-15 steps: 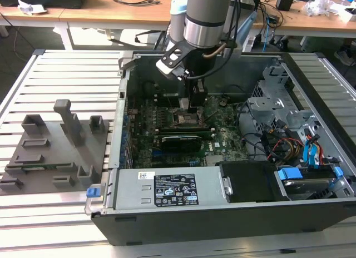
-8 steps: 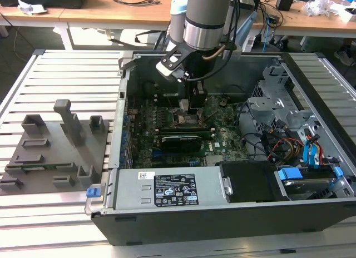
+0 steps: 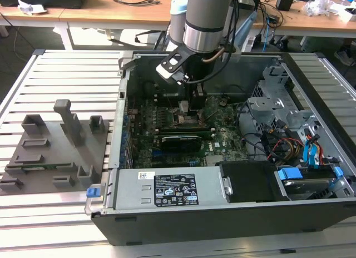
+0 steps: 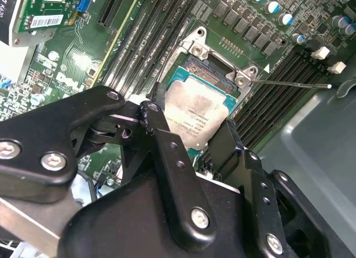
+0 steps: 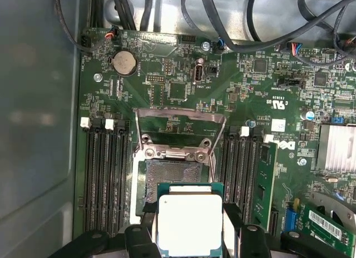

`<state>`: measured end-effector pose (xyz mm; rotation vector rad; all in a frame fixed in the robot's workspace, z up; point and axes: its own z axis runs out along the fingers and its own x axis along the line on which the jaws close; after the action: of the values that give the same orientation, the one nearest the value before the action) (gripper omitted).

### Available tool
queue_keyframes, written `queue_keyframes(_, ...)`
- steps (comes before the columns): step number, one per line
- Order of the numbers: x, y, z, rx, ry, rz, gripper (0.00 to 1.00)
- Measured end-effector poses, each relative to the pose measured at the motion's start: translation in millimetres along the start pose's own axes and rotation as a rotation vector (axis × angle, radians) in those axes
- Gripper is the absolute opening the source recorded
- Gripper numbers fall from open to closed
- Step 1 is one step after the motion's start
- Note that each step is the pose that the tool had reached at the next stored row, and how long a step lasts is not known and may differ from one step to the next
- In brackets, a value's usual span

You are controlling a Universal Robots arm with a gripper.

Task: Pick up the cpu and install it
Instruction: 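Place the cpu into insertion slot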

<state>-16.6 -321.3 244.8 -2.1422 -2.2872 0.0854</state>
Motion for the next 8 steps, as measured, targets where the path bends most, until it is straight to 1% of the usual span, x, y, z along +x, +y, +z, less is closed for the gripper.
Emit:
queue_keyframes(6, 0.1, 0.2, 3.4, 0.0, 0.0001, 0.0, 0.55)
queue_keyframes(8, 0.2, 0.3, 5.6, -0.0001, 0.0001, 0.0, 0.55)
